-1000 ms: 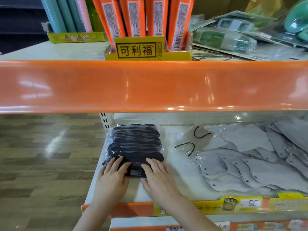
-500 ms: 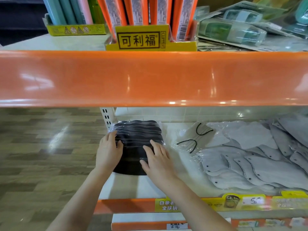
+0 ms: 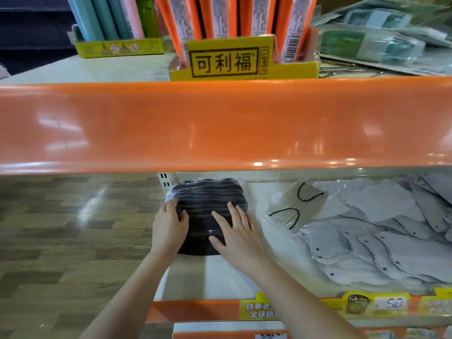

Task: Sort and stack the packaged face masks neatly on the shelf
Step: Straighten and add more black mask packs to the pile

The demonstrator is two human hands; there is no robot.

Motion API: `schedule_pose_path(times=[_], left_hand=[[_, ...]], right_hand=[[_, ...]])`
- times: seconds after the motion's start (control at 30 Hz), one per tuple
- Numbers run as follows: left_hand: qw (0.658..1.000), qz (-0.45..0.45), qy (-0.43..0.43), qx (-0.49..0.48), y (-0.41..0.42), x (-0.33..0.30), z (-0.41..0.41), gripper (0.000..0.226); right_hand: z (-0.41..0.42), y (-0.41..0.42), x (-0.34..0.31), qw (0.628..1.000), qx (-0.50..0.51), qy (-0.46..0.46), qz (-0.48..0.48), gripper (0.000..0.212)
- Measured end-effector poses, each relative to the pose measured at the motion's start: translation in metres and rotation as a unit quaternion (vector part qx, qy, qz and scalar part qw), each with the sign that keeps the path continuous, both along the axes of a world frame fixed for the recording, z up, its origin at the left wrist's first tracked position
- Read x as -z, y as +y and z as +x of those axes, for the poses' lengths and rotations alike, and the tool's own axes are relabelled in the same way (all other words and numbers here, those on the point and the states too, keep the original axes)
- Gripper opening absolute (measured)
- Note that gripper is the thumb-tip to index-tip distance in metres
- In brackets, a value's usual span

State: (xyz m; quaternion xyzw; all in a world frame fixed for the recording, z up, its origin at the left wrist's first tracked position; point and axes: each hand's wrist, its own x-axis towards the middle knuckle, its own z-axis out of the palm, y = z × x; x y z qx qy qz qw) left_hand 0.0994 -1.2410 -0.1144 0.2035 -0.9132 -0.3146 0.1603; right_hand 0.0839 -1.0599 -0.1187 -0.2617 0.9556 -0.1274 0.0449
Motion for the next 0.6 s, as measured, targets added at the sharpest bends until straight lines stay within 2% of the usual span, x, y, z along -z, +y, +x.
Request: schedule_pose_path(times=[0.1,0.23,0.33,0.47,0.53,0.6], left_hand=[[1.000,0.006,-0.008,0.000,-0.003,-0.007,-0.007,0.037],[0.999,0.000,-0.045,0.003,-0.006,-0.015,-0.019,0.042],[0.996,-0.022,-0.084,0.000,-0.008,-0.017,-0.025,0.049],[0.990,-0.048,-0.136,0.009,-0.010,-0.018,-0.031,0.049],[0.986,-0.061,-0.155,0.004,-0.009,-0.019,-0.031,0.050],[0.976,-0.137,-0.168,-0.014,-0.006,-0.019,-0.027,0.049]], right_hand=[[0.002,-0.002,0.001,1.000,-0.007,0.011,0.004,0.062],[0.005,-0.010,0.004,1.000,-0.016,0.018,0.014,0.084],[0.004,-0.013,0.005,1.000,-0.007,0.019,0.013,0.087],[0.005,-0.021,0.006,1.000,0.011,0.022,0.012,0.086],[0.005,-0.022,0.004,0.999,0.017,0.023,0.022,0.079],[0.005,-0.021,0.001,0.999,0.019,0.014,0.028,0.065]])
